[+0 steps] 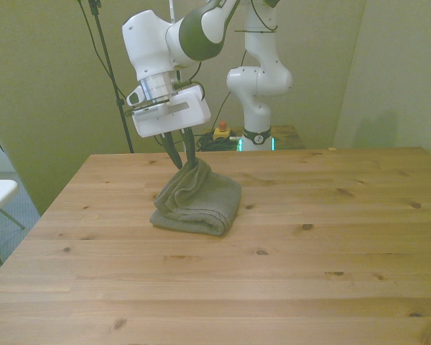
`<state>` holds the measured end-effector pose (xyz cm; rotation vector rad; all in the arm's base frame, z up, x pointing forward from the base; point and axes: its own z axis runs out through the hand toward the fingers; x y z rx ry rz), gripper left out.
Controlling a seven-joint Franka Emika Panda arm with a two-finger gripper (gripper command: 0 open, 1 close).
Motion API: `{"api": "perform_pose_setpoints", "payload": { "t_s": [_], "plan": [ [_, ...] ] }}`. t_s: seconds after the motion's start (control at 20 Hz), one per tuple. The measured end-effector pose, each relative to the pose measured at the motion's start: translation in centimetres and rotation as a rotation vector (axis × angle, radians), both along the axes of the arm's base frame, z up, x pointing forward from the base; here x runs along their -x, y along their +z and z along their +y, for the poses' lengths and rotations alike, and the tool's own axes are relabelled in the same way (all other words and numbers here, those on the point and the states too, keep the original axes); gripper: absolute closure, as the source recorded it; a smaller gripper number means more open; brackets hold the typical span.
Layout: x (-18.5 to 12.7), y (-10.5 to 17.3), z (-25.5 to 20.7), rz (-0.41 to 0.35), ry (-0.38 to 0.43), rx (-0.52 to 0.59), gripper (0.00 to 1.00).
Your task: Fold the towel
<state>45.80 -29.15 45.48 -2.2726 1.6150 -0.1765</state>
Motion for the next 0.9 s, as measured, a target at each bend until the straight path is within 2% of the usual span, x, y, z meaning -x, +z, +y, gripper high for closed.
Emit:
{"api": "perform_pose_setpoints", "payload": {
  "t_s": [0.2,0.4,0.7,0.9],
  "plan": [
    [0.9,2.4,1.7,0.002,0.021,0.023,0.00],
    [0.9,4.2,5.7,0.030,0.061,0.068,0.00],
    [-0.4,4.9,13.4,0.087,0.119,0.203,0.00],
    [-2.0,4.2,20.1,0.097,0.197,0.221,0.00]
  ]
}}
